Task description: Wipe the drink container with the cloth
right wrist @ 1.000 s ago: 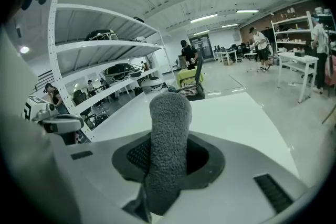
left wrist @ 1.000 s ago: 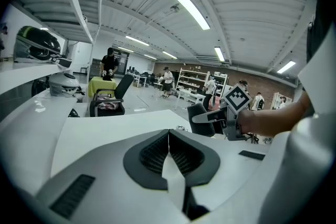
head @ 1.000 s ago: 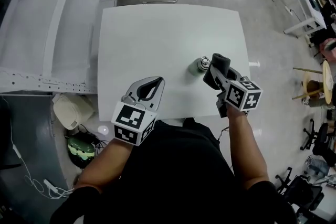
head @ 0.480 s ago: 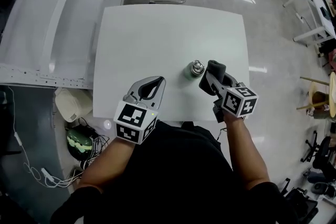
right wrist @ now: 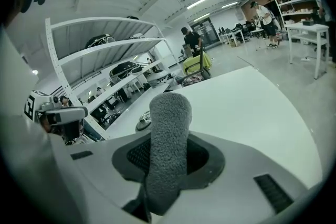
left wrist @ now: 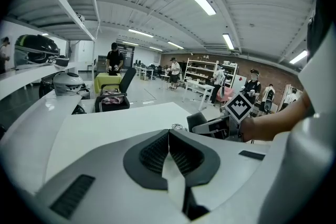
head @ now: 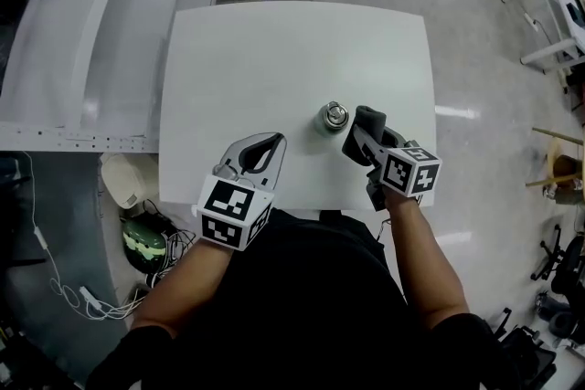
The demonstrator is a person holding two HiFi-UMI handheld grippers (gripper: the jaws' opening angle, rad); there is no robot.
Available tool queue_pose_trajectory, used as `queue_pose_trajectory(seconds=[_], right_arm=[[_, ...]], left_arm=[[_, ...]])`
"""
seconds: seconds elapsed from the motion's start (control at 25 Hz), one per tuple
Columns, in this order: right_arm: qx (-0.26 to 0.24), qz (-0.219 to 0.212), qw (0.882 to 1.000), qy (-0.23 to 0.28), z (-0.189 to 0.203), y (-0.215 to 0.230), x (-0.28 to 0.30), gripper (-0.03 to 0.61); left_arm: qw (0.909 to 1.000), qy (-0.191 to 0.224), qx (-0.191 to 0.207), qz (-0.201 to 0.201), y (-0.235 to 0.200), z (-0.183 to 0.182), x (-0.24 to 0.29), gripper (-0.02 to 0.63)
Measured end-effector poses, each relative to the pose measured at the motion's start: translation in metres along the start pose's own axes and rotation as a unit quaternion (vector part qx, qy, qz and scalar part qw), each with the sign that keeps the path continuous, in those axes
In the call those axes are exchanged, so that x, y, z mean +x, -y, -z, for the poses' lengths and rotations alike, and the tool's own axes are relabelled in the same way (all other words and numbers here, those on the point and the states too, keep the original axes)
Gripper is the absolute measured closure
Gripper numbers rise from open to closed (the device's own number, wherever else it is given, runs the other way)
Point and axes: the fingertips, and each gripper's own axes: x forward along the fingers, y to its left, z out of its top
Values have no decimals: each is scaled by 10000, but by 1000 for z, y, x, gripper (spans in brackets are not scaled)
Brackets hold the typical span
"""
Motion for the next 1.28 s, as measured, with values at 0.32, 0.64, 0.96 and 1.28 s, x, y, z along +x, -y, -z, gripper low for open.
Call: queue_pose_trajectory(seconds=[0.32, 0.64, 0.96, 1.28], right_arm=[[495, 54, 9984, -248, 23, 24, 21, 462], [1090, 206, 9925, -505, 46, 48, 36, 462], [1605, 217, 9848, -624, 61, 59, 43, 462], [1760, 328, 9818, -627, 66, 67, 47, 462]], left_arm=[[9997, -205, -165, 0, -5, 11, 8, 597], [9995, -151, -217, -147, -10, 7, 2, 597], [9987, -95, -373, -340, -19, 10, -7, 597], [9977, 133, -538, -390, -23, 1, -15, 597]])
